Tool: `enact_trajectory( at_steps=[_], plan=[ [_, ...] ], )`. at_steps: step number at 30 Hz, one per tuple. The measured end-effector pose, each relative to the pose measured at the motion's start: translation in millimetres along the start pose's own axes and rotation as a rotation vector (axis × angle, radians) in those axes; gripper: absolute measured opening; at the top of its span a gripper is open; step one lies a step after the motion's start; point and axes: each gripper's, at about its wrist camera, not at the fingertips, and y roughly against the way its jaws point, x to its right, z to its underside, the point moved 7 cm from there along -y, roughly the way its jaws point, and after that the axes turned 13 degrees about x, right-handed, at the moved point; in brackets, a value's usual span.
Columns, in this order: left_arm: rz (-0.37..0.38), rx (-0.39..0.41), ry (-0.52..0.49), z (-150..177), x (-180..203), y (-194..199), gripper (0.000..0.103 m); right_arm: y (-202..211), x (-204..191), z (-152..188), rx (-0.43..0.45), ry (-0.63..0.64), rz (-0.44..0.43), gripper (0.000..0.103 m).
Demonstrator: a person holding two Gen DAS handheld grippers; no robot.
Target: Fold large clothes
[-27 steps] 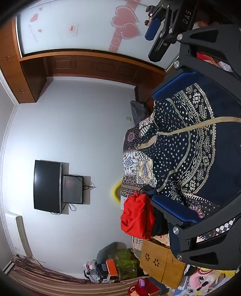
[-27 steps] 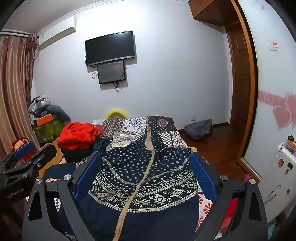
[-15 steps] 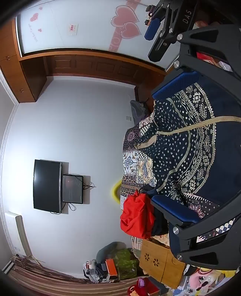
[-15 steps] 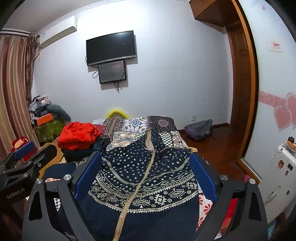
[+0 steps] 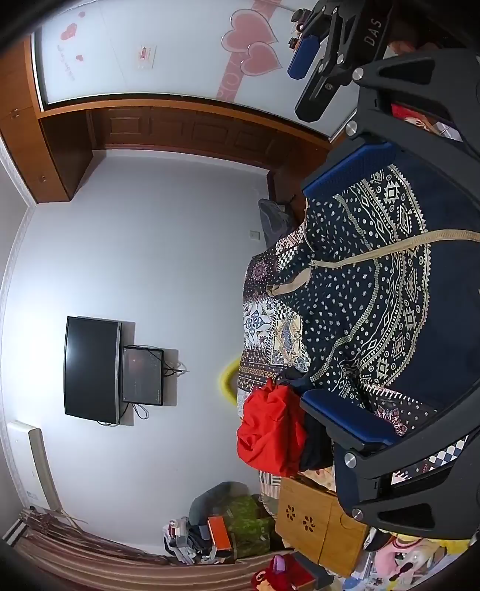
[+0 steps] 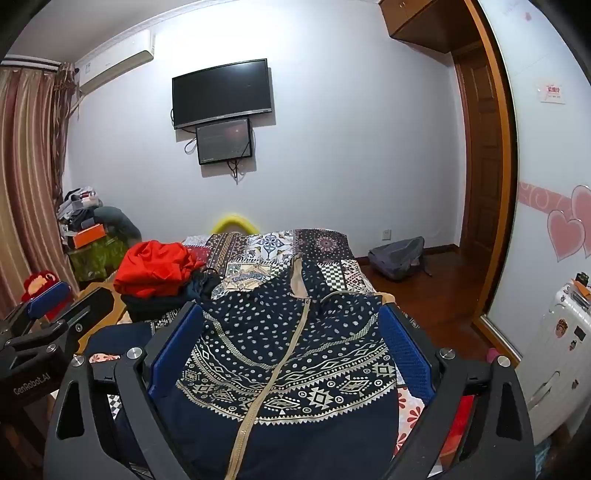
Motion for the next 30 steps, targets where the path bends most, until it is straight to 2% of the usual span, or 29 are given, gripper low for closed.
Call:
enact_trajectory(
  at_steps=[7, 15, 18, 24, 26, 30],
  plan=[
    [-0.019, -0.008, -0.004, 2.4, -8.5, -10.7, 0.103, -12.8, 3.9, 9.2, -0.022, -0.001, 0.002, 0.095],
    [-0.111, -0.016, -0.023, 6.4, -43.1, -32.6, 0.103, -41.1, 7.0, 17.7, -0.073, 0.007, 0.014, 0.095],
    [-0.165, -0.025, -0.017, 6.2, -69.2, -45.5, 0.103, -55.5, 8.7, 21.3, -0.096, 0.003, 0.014, 0.095],
    [-0.325, -0.082, -0.034, 20.3, -133.5, -74.7, 0.103, -82.5, 7.6, 27.0, -0.138, 0.011, 0.014, 0.095],
    [-0.385, -0.120, -0.032, 31.6, -163.3, -85.6, 0.103, -95.1, 8.0, 29.3, -0.153, 0.022, 0.018, 0.095],
    [-0.447, -0.195, 0.021, 58.6, -215.5, -99.3, 0.103, -121.6, 9.7, 33.7, -0.178, 0.057, 0.037, 0.094]
  ],
)
